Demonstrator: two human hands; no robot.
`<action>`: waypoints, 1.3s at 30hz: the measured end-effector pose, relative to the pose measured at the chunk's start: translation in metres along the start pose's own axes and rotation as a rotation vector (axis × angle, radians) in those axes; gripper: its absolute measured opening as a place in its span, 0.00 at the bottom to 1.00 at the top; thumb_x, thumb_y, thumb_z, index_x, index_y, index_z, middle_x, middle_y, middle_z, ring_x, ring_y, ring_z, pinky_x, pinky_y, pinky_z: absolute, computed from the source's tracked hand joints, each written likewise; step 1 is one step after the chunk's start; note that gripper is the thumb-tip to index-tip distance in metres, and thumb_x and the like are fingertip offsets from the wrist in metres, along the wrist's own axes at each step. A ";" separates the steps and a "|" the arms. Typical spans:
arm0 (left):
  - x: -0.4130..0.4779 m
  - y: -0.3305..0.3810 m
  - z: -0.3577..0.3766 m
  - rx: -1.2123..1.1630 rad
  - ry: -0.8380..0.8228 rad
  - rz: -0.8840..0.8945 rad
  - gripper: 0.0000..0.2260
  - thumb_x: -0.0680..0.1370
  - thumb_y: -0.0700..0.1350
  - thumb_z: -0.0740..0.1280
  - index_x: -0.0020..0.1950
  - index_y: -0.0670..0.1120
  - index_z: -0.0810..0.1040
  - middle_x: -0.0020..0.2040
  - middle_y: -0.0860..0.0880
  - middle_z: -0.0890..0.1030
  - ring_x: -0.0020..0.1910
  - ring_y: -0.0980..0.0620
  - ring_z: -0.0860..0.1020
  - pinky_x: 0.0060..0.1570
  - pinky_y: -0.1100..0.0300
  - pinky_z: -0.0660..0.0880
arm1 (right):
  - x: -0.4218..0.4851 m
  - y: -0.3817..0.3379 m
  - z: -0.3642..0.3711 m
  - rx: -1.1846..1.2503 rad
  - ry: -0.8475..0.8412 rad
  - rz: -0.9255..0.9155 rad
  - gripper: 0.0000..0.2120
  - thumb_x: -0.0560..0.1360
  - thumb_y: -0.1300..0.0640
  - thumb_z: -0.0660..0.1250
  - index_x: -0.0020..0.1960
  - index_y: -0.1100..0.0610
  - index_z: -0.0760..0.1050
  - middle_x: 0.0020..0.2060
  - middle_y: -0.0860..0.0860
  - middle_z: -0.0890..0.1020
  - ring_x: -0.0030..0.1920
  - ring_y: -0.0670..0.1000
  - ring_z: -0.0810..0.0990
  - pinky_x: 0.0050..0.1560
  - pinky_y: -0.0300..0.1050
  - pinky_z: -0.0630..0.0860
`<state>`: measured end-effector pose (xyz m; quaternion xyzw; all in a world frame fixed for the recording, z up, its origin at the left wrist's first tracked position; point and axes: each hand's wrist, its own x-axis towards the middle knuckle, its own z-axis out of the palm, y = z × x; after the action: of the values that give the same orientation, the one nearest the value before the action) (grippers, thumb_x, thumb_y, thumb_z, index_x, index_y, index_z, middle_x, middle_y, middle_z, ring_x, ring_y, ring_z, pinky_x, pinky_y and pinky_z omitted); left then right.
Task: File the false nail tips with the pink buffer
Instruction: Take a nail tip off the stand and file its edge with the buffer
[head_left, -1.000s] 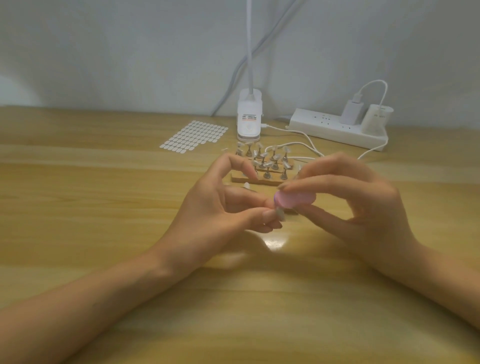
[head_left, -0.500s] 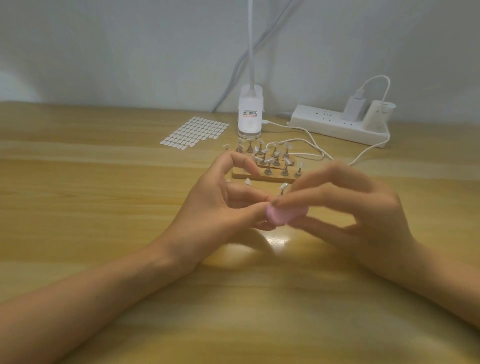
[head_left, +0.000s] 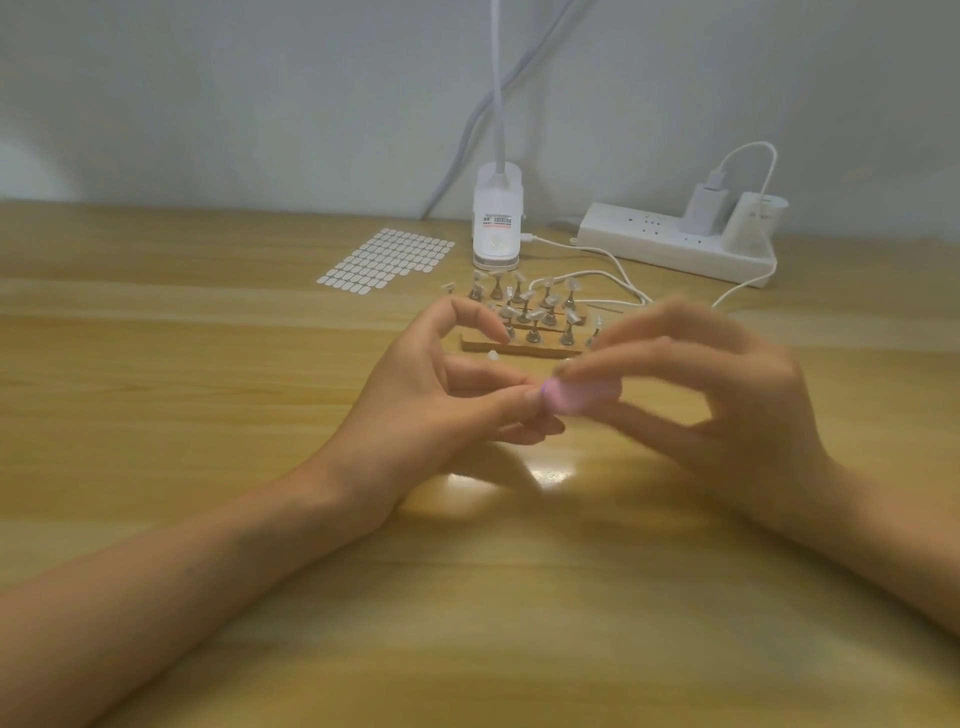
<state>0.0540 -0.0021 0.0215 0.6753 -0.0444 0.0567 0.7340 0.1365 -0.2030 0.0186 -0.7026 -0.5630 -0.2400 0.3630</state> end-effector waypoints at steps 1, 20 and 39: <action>0.000 0.000 0.000 -0.010 0.001 0.002 0.23 0.65 0.44 0.76 0.53 0.45 0.68 0.42 0.41 0.87 0.37 0.47 0.86 0.38 0.58 0.82 | 0.000 0.001 -0.001 0.003 0.017 0.029 0.10 0.74 0.61 0.75 0.55 0.58 0.83 0.46 0.55 0.82 0.47 0.51 0.82 0.51 0.46 0.78; 0.001 -0.002 0.000 -0.056 -0.051 -0.022 0.20 0.67 0.40 0.74 0.52 0.45 0.67 0.42 0.41 0.87 0.37 0.48 0.86 0.38 0.61 0.81 | 0.001 -0.004 0.000 0.045 -0.006 0.006 0.09 0.74 0.60 0.74 0.54 0.57 0.82 0.47 0.54 0.82 0.48 0.49 0.82 0.53 0.43 0.78; -0.003 -0.001 0.001 -0.053 -0.086 0.055 0.22 0.67 0.41 0.77 0.52 0.45 0.67 0.38 0.43 0.86 0.38 0.44 0.86 0.40 0.56 0.82 | -0.002 0.009 -0.005 0.067 0.047 0.058 0.10 0.77 0.64 0.72 0.57 0.58 0.81 0.49 0.54 0.81 0.51 0.52 0.82 0.53 0.50 0.78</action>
<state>0.0515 -0.0034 0.0206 0.6561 -0.0960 0.0466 0.7471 0.1454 -0.2086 0.0179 -0.7003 -0.5414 -0.2267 0.4063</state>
